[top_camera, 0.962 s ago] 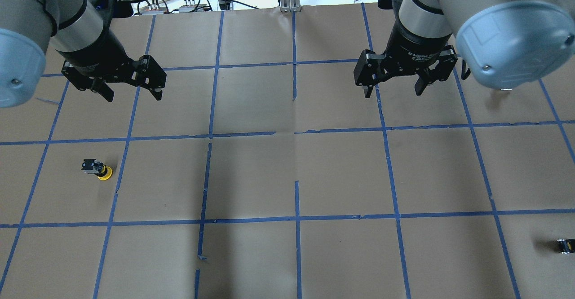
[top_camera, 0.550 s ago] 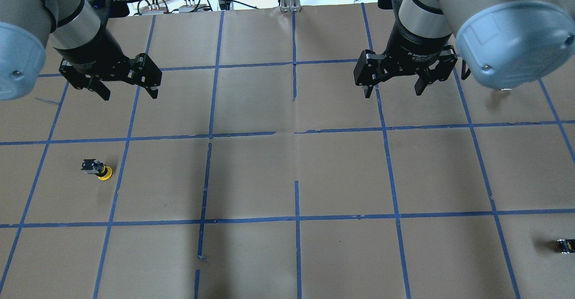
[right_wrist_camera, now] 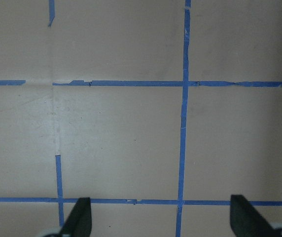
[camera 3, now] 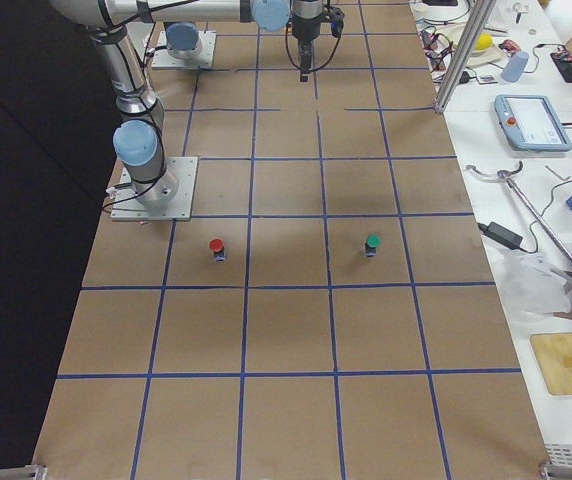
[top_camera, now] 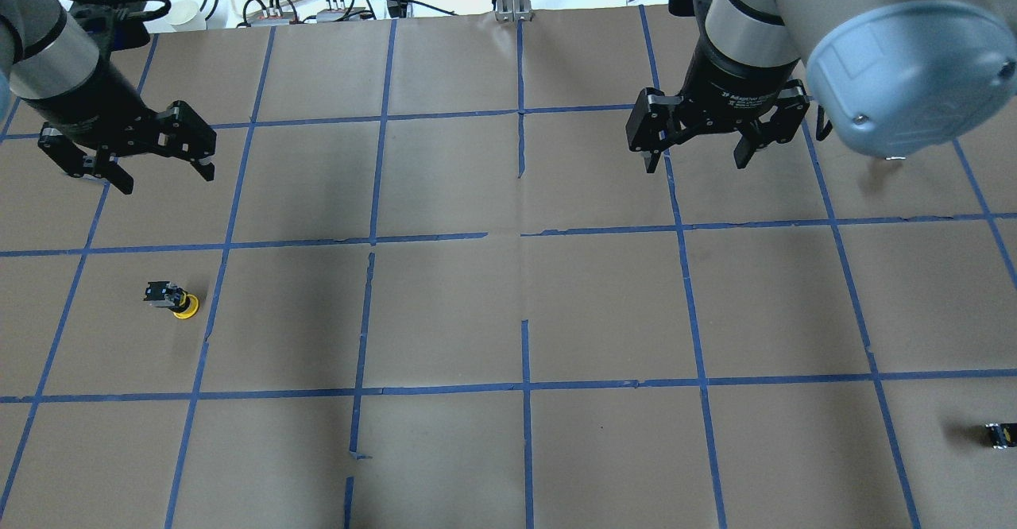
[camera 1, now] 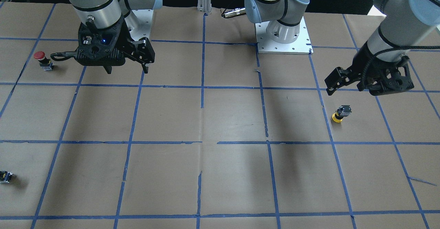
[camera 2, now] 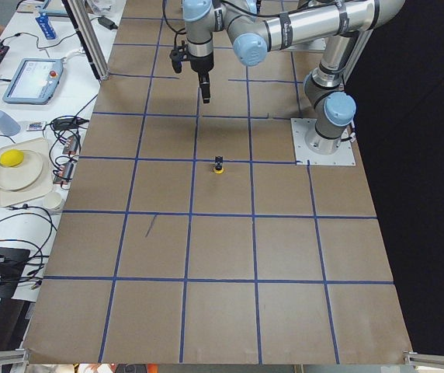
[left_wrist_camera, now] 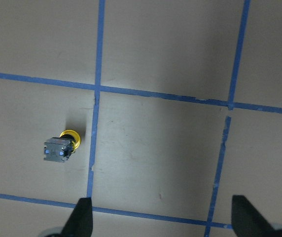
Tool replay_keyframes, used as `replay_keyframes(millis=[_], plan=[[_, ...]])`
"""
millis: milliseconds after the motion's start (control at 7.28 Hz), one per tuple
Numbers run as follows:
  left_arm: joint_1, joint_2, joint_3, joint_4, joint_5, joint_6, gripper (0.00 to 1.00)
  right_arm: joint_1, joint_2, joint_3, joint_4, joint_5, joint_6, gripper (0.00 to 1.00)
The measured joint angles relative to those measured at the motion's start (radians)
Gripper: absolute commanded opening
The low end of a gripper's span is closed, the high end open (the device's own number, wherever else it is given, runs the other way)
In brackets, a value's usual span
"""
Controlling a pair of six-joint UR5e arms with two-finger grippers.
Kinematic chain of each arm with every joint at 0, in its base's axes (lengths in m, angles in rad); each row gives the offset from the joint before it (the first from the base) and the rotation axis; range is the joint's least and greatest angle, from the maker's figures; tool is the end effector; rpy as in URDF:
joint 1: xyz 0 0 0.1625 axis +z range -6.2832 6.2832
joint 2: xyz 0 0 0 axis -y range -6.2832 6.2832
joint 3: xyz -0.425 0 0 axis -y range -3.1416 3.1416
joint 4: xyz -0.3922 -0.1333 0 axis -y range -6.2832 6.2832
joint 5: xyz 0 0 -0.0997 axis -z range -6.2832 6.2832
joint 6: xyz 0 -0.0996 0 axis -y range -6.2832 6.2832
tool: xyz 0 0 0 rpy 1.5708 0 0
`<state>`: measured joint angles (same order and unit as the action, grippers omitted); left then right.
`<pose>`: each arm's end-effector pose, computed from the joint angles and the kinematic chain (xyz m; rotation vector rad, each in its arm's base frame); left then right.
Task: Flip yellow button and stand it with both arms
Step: 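Move the left gripper down over the yellow-capped button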
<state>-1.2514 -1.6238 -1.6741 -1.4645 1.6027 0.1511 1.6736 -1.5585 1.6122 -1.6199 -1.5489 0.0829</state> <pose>0.0349 -0.5199 0.4214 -0.2611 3.1101 0.0875 0.1857 -0.4796 0.4664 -0.0310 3.1200 0.0103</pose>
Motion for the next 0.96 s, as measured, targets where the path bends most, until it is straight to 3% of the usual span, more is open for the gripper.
replay_keyframes(millis=[412, 962], plan=[[0.111, -0.042, -0.059, 0.04, 0.002, 0.089, 1.0, 0.002, 0.0, 0.0, -0.002, 0.002, 0.001, 1.0], [0.224, -0.055, -0.286, 0.285, 0.002, 0.273, 1.0, 0.003, 0.001, 0.0, -0.003, 0.003, 0.0, 1.0]])
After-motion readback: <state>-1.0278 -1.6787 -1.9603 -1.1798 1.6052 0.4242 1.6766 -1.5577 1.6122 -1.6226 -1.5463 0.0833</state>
